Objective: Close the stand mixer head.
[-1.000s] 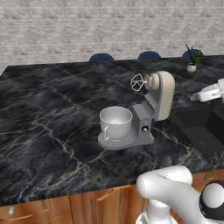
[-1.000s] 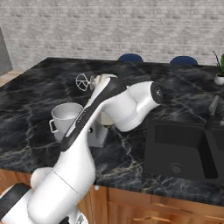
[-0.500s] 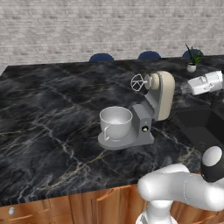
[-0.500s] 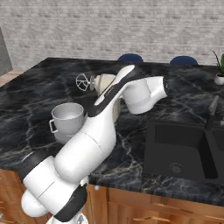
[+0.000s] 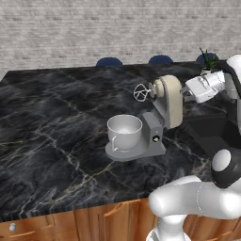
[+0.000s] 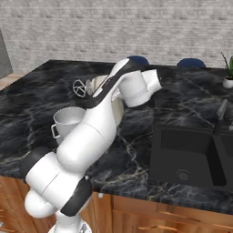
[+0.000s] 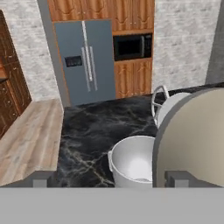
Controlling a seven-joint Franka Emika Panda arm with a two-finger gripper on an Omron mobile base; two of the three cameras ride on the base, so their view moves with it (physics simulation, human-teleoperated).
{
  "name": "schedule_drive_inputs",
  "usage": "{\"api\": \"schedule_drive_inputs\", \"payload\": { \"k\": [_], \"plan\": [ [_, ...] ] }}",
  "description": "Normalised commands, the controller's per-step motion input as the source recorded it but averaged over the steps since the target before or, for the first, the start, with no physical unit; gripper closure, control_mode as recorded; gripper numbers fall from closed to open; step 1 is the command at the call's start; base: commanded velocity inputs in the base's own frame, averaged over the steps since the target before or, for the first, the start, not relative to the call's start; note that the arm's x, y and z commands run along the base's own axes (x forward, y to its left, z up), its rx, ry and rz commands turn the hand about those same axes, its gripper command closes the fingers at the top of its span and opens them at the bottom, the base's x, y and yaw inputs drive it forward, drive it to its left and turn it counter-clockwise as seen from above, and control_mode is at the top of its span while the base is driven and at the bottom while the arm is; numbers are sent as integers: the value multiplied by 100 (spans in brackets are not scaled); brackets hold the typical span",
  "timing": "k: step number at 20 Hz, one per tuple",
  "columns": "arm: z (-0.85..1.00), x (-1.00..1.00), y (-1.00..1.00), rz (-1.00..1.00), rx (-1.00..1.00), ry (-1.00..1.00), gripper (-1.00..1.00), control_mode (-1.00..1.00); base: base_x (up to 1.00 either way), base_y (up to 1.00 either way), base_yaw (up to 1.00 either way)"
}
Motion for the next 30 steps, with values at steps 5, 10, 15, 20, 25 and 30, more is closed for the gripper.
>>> {"api": "schedule_drive_inputs", "payload": {
  "k": [5, 10, 15, 20, 25, 30],
  "plan": [
    [-87, 55, 100, 24, -8, -15, -100, -100, 0, 0, 0],
    [-100, 71, 100, 29, -8, -6, -100, -100, 0, 0, 0],
    [-95, 68, 100, 35, -4, 1, -100, -100, 0, 0, 0],
    [-5, -6, 97, 37, -13, 11, -100, -100, 0, 0, 0],
    [12, -45, 25, 2, -12, -8, -100, -100, 0, 0, 0],
    [0, 0, 0, 0, 0, 0, -100, -100, 0, 0, 0]
  ]
}}
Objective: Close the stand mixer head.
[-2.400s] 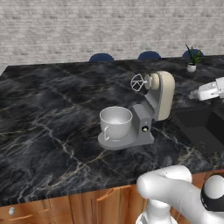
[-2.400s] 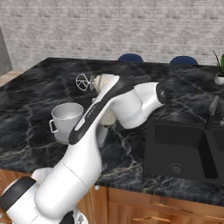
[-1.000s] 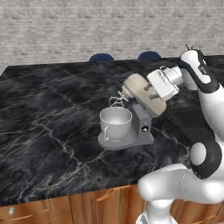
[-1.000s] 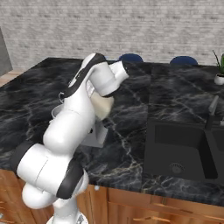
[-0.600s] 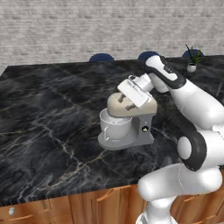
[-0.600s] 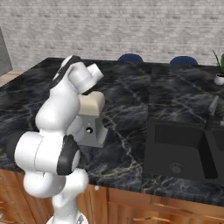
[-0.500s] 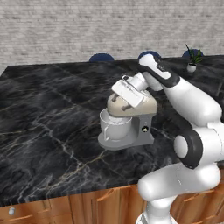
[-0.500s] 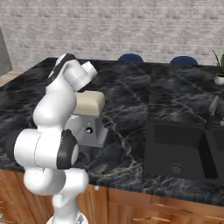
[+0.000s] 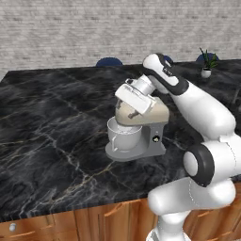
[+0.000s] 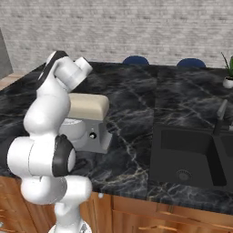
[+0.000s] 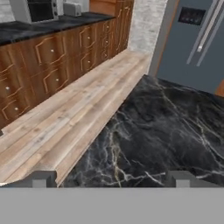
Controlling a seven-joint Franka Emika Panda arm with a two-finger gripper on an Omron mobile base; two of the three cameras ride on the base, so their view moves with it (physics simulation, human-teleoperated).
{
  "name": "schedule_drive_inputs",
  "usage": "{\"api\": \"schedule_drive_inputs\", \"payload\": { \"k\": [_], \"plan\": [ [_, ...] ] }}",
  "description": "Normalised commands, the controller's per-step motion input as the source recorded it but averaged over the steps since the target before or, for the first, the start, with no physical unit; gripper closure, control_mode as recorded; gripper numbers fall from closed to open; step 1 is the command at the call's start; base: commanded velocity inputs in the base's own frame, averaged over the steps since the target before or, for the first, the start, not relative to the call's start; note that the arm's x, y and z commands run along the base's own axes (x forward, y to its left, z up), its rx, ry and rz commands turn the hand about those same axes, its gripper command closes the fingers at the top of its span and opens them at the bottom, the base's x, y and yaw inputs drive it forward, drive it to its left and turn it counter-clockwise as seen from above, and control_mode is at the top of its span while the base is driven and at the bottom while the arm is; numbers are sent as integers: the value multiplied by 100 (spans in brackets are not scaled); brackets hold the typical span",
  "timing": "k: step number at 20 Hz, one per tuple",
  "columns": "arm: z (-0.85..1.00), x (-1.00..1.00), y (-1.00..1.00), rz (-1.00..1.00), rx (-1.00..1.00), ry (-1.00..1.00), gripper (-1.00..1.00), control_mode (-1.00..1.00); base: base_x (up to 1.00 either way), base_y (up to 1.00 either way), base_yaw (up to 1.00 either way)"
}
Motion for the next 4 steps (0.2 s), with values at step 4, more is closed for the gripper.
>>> {"api": "schedule_drive_inputs", "payload": {
  "k": [4],
  "plan": [
    [0, 0, 0, 0, 0, 0, -100, -100, 0, 0, 0]
  ]
}}
